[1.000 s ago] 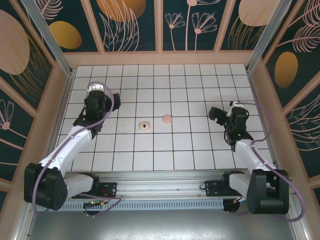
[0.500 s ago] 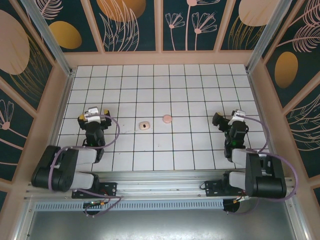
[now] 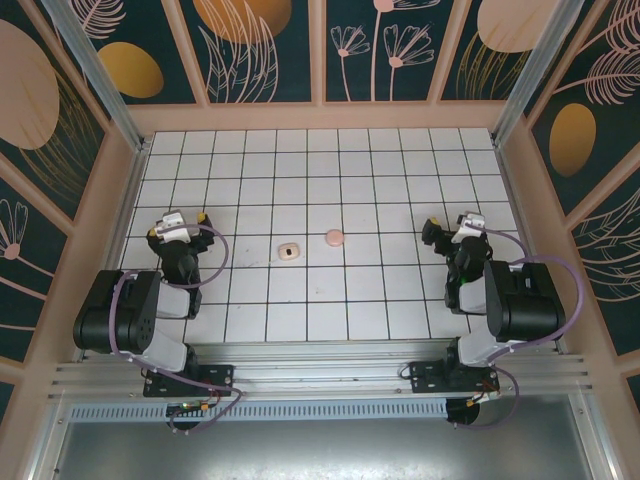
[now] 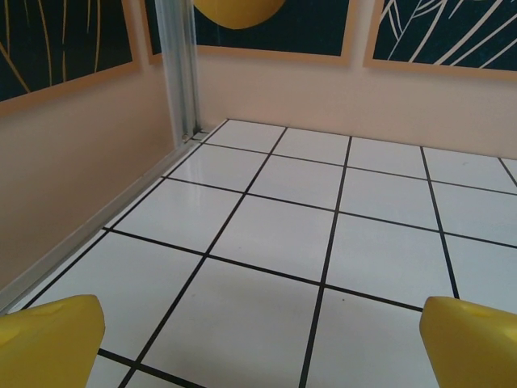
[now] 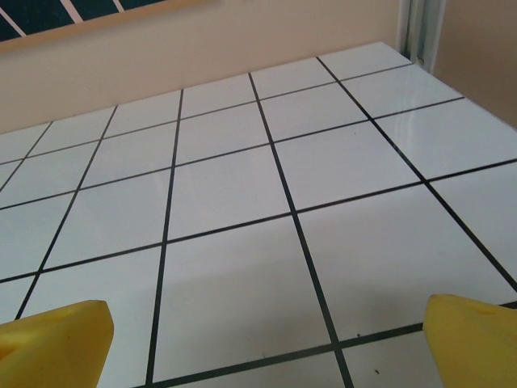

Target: Insert wireless bluetooth earbuds into charging case

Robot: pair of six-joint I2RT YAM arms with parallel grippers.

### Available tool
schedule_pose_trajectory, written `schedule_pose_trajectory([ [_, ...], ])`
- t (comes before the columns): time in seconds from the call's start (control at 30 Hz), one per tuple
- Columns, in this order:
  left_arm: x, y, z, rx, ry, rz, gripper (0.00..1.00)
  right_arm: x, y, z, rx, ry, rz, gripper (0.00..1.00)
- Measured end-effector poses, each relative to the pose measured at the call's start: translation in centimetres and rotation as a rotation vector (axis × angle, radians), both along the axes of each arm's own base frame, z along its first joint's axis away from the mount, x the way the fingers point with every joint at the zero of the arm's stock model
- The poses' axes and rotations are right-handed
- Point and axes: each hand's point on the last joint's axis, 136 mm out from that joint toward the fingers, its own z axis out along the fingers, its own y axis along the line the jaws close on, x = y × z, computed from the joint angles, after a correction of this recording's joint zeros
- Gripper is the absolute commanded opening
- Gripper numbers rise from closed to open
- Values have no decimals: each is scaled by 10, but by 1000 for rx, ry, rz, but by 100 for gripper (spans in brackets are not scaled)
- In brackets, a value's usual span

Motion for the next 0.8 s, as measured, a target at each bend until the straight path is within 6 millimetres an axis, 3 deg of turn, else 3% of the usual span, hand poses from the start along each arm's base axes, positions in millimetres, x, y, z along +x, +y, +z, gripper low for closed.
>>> schedule_pose_trajectory([
  [0.6,0,-1,0,-2,-1,-7,99,0,1,2,-13,-7,6,99],
  [0.8,5,-15,0,-3,4,-87,99,0,1,2,-13,-7,7,99],
])
